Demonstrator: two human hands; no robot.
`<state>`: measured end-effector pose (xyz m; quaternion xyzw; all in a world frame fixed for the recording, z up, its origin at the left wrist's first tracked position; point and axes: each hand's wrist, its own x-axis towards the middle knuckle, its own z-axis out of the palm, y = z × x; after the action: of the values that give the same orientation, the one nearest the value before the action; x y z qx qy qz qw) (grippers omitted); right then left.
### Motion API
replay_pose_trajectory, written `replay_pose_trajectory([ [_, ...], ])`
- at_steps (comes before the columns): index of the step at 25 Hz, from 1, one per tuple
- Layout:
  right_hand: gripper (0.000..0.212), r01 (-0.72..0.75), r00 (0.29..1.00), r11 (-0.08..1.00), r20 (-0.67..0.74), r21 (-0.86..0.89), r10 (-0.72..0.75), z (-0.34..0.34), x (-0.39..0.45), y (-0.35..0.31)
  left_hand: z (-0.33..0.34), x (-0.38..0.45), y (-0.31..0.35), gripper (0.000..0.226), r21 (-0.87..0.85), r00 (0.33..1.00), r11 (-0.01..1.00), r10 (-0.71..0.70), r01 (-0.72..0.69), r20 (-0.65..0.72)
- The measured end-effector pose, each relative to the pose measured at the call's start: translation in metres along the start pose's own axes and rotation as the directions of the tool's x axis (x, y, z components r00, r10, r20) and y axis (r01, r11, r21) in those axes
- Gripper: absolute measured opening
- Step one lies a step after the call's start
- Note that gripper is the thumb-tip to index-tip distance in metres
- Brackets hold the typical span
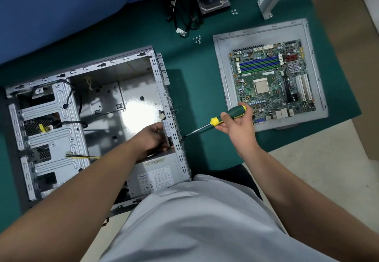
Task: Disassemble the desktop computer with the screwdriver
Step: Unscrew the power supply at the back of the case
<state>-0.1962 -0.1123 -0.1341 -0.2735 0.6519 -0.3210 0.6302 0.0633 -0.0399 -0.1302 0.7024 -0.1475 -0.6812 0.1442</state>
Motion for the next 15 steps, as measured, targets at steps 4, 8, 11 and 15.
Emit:
replay_pose_trajectory([
  [4, 0.054, -0.003, 1.0, 1.0, 0.008, 0.005, 0.003, 0.0009, -0.0007, 0.0015, -0.0015, 0.0005, -0.0005, 0.037, -0.02, 1.0, 1.0, 0.0, 0.0, 0.003],
  [8, 0.051, -0.025, 1.0, 0.999, -0.01, 0.039, 0.026, -0.0003, -0.0015, 0.0029, -0.0018, 0.0016, 0.0002, 0.038, -0.016, 1.0, 1.0, -0.005, 0.005, -0.001],
  [11, 0.048, -0.051, 0.999, 0.997, 0.007, 0.055, 0.051, -0.0022, -0.0023, 0.0015, -0.0024, 0.0033, 0.0007, 0.038, 0.002, 1.0, 1.0, -0.02, 0.02, -0.023],
  [15, 0.046, -0.1, 0.993, 0.992, 0.063, 0.083, 0.095, -0.0058, 0.0006, -0.0053, -0.0027, 0.0086, -0.0012, 0.048, 0.011, 0.999, 1.0, -0.029, 0.029, -0.041],
])
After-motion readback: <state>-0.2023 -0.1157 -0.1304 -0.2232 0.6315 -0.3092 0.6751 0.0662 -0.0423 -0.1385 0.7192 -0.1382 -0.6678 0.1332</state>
